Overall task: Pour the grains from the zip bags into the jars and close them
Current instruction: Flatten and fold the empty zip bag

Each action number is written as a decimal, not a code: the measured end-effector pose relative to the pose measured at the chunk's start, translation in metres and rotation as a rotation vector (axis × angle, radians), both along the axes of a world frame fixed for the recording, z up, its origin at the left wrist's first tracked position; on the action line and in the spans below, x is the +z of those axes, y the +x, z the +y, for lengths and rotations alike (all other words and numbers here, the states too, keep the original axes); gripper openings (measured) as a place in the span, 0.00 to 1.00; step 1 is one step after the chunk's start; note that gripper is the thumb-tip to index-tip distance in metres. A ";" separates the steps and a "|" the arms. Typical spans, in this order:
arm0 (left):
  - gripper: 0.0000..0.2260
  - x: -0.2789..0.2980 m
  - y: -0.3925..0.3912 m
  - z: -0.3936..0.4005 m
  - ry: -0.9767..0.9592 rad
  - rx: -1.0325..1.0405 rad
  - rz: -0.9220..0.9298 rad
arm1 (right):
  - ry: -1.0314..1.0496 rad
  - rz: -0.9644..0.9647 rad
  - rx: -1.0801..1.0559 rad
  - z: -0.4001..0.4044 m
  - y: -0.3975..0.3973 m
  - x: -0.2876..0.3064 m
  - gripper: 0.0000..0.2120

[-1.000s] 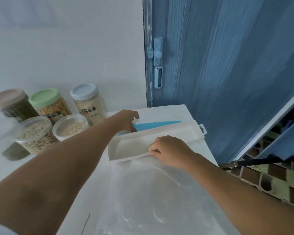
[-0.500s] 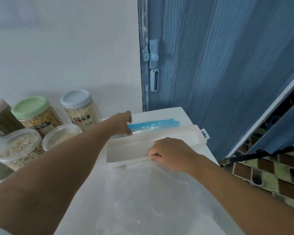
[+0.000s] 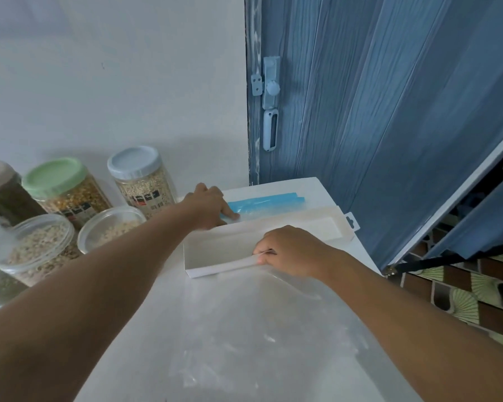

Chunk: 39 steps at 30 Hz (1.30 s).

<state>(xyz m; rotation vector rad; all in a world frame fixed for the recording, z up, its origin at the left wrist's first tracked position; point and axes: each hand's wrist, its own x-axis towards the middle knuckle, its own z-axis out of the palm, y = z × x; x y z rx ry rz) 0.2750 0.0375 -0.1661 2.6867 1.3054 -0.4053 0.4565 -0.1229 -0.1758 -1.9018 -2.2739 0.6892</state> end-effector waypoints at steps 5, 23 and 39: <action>0.23 0.000 0.000 0.005 -0.095 0.092 0.038 | -0.055 0.058 0.048 -0.014 -0.001 0.000 0.08; 0.39 0.002 -0.003 -0.021 -0.066 0.169 0.109 | -0.089 0.123 0.130 -0.061 -0.003 -0.005 0.08; 0.38 0.006 -0.002 -0.062 -0.144 0.176 0.087 | -0.032 0.074 0.170 -0.084 -0.008 -0.005 0.10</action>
